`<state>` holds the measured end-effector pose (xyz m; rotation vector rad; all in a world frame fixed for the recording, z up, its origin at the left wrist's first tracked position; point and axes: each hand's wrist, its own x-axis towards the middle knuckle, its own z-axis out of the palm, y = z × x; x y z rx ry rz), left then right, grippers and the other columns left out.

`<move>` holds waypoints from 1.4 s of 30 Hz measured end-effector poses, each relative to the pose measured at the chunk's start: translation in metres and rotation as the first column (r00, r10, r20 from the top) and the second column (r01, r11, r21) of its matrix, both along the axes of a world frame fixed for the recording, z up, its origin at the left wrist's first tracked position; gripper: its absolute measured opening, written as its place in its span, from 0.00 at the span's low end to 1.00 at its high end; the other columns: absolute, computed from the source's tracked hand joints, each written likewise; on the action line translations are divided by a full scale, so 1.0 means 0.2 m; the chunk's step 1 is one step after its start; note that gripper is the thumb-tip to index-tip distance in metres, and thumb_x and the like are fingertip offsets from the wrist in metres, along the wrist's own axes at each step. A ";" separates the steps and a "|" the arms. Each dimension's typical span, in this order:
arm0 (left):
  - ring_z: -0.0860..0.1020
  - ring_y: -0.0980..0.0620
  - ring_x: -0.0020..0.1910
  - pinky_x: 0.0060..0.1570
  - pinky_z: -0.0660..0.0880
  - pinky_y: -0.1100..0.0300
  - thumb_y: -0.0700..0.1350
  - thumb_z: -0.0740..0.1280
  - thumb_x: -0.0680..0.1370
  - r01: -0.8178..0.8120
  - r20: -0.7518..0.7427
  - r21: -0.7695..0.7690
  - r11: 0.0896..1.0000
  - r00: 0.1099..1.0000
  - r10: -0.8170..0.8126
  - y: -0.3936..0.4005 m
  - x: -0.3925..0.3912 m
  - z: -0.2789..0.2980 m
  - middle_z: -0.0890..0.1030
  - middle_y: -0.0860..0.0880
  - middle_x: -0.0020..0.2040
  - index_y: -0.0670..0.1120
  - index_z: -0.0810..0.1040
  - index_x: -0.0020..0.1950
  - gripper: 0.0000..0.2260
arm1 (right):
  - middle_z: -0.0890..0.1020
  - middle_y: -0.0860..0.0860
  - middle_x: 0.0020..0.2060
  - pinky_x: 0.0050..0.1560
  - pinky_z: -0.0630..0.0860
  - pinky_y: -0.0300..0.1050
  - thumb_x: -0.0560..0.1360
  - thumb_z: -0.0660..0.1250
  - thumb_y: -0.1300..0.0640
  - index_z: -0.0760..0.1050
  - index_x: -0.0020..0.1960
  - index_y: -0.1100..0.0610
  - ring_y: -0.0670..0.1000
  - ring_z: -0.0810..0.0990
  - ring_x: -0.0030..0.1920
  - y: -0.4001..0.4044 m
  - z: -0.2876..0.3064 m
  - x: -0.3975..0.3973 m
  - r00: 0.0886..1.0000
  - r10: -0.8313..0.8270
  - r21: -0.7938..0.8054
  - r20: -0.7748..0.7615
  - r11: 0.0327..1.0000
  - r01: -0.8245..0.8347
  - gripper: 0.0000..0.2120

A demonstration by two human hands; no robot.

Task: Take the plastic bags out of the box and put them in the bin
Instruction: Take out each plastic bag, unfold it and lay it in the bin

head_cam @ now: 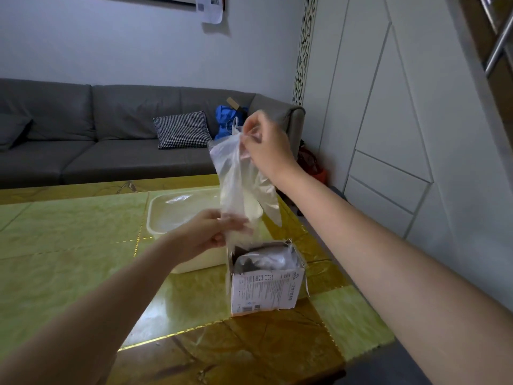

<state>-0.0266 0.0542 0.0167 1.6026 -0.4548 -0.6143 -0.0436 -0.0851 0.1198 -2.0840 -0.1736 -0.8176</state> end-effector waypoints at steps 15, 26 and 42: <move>0.73 0.45 0.40 0.40 0.68 0.55 0.47 0.65 0.77 -0.729 0.536 0.261 0.633 0.655 0.533 0.39 0.51 0.00 0.76 0.41 0.46 0.39 0.77 0.49 0.11 | 0.76 0.57 0.53 0.35 0.74 0.33 0.75 0.64 0.70 0.73 0.62 0.67 0.50 0.76 0.45 -0.08 -0.38 0.31 0.826 0.160 0.297 -0.541 0.955 0.010 0.16; 0.70 0.48 0.66 0.65 0.66 0.55 0.54 0.66 0.75 -0.319 0.505 0.848 0.423 0.728 -0.464 0.14 0.58 -0.09 0.70 0.51 0.69 0.55 0.70 0.67 0.21 | 0.63 0.57 0.69 0.63 0.67 0.48 0.76 0.67 0.59 0.66 0.70 0.59 0.58 0.65 0.68 -0.03 -0.49 0.40 0.733 -0.280 -0.540 -0.620 0.830 -0.139 0.24; 0.79 0.51 0.45 0.50 0.77 0.57 0.38 0.64 0.77 -0.468 0.836 0.381 0.798 0.543 -0.081 0.11 0.45 0.02 0.82 0.46 0.50 0.42 0.81 0.53 0.08 | 0.82 0.57 0.52 0.48 0.77 0.45 0.78 0.62 0.61 0.80 0.55 0.62 0.54 0.81 0.49 -0.03 -0.42 0.34 0.814 -0.106 -0.386 -0.571 0.910 -0.152 0.10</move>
